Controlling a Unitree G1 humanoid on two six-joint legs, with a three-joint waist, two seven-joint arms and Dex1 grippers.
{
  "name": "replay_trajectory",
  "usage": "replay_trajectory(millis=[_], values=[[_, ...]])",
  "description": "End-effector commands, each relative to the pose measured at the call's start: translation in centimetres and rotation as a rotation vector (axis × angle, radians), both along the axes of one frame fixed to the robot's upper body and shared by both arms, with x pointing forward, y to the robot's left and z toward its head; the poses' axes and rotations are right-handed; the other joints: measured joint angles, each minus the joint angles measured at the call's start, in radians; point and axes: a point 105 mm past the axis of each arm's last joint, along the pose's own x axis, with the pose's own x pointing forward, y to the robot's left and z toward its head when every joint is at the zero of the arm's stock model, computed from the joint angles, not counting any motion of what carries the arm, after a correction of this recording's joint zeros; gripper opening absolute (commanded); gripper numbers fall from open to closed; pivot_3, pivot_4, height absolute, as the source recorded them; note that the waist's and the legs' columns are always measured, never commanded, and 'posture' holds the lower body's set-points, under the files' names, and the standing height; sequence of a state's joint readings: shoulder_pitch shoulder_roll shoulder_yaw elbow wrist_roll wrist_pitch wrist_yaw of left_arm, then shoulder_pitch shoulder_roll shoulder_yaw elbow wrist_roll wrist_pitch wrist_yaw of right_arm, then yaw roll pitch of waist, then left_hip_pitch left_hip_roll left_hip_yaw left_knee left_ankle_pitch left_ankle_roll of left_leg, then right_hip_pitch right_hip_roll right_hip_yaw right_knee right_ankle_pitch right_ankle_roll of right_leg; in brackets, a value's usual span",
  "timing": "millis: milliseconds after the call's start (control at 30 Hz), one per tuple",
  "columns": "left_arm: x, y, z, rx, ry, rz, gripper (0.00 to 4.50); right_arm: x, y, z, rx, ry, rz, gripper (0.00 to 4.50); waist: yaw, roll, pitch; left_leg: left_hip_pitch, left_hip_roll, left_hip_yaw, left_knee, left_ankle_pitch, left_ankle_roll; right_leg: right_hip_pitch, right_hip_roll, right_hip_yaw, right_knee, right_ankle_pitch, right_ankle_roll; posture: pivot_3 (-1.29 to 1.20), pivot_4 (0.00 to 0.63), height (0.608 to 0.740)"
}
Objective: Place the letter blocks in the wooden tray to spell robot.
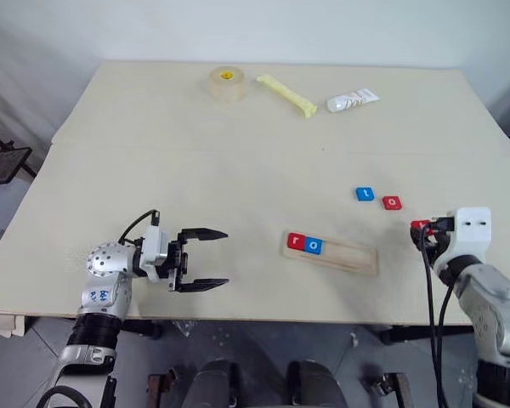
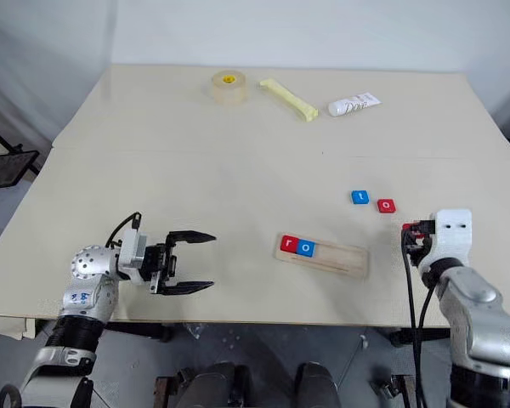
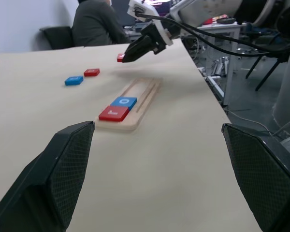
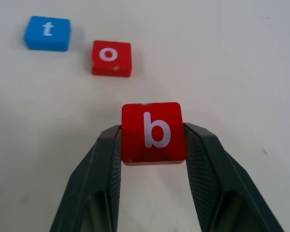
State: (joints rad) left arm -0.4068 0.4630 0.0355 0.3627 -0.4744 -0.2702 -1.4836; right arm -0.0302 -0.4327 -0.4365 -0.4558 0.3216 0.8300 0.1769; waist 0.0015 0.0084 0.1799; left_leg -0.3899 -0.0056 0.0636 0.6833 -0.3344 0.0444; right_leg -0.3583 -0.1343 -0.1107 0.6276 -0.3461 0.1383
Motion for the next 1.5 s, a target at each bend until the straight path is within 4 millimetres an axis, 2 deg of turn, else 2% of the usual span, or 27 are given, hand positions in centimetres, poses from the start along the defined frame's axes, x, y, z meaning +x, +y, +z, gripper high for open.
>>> replay_trajectory(millis=[33, 333, 633, 800, 933, 1067, 1267, 1500], values=[[0.1, 0.0, 0.3, -0.004, -0.023, -0.018, 4.5, -1.8, 0.9, 0.5, 0.011, -0.03, -0.043, 1.47, -0.001, 0.0, 0.0, 0.0, 0.0, 0.0, 0.0, 0.0, 0.0, 0.0, 0.0, 0.0, 0.0, 0.0, 0.0, 0.0, 0.15, 0.74], [0.4, -0.3, 0.4, -0.002, -0.032, -0.032, 4.5, -2.3, 0.6, -1.0, 0.04, -0.007, -0.08, 1.47, -0.003, 0.0, 0.0, 0.001, 0.0, 0.002, 0.0, 0.0, 0.0, 0.0, 0.0, 0.001, 0.0, 0.0, 0.0, 0.0, 0.15, 0.74], [0.2, -0.4, 0.6, -0.008, -0.042, -0.031, 4.5, -2.6, 0.9, -0.8, 0.041, -0.018, -0.018, 4.48, -0.002, 0.0, 0.0, 0.001, 0.0, 0.001, 0.0, 0.0, 0.0, 0.0, 0.0, 0.001, 0.0, 0.0, 0.0, 0.0, 0.15, 0.74], [0.1, -0.4, 0.6, -0.011, -0.043, -0.028, 4.5, -3.5, 1.7, 0.7, -0.058, 0.011, 0.201, 4.48, -0.002, 0.0, 0.0, 0.001, -0.001, 0.002, 0.0, 0.0, 0.0, 0.0, 0.0, 0.002, 0.0, 0.0, 0.0, 0.0, 0.15, 0.74], [0.1, -0.5, 0.6, -0.012, -0.044, -0.029, 4.5, -4.1, 1.5, 0.9, -0.177, 0.107, 0.39, 4.48, -0.001, -0.001, 0.0, 0.001, 0.0, 0.002, 0.0, 0.0, 0.0, 0.0, 0.0, 0.001, -0.001, 0.0, 0.0, 0.0, 0.15, 0.74], [0.0, -0.8, 0.4, -0.02, -0.042, -0.031, 4.5, -3.8, -0.4, 1.3, -0.346, 0.259, 0.645, 4.48, 0.0, -0.001, 0.0, 0.001, -0.001, 0.003, 0.0, 0.0, 0.001, 0.002, 0.0, 0.001, -0.002, 0.0, 0.0, 0.0, 0.15, 0.74], [-0.1, -0.8, 0.3, -0.029, -0.045, -0.022, 4.5, -1.5, -2.9, 1.3, -0.541, 0.399, 0.859, 4.48, -0.003, -0.002, 0.0, 0.002, 0.0, 0.003, 0.0, 0.0, 0.001, 0.003, 0.0, 0.0, -0.004, 0.0, 0.0, 0.0, 0.15, 0.74], [-0.7, -1.0, 0.3, -0.044, -0.051, 0.005, 4.5, 1.6, -2.7, 1.2, -0.562, 0.413, 0.998, 4.48, -0.003, -0.002, 0.0, 0.002, 0.0, 0.003, 0.001, 0.0, 0.001, 0.003, -0.001, -0.002, -0.004, 0.0, 0.0, 0.0, 0.15, 0.74]])
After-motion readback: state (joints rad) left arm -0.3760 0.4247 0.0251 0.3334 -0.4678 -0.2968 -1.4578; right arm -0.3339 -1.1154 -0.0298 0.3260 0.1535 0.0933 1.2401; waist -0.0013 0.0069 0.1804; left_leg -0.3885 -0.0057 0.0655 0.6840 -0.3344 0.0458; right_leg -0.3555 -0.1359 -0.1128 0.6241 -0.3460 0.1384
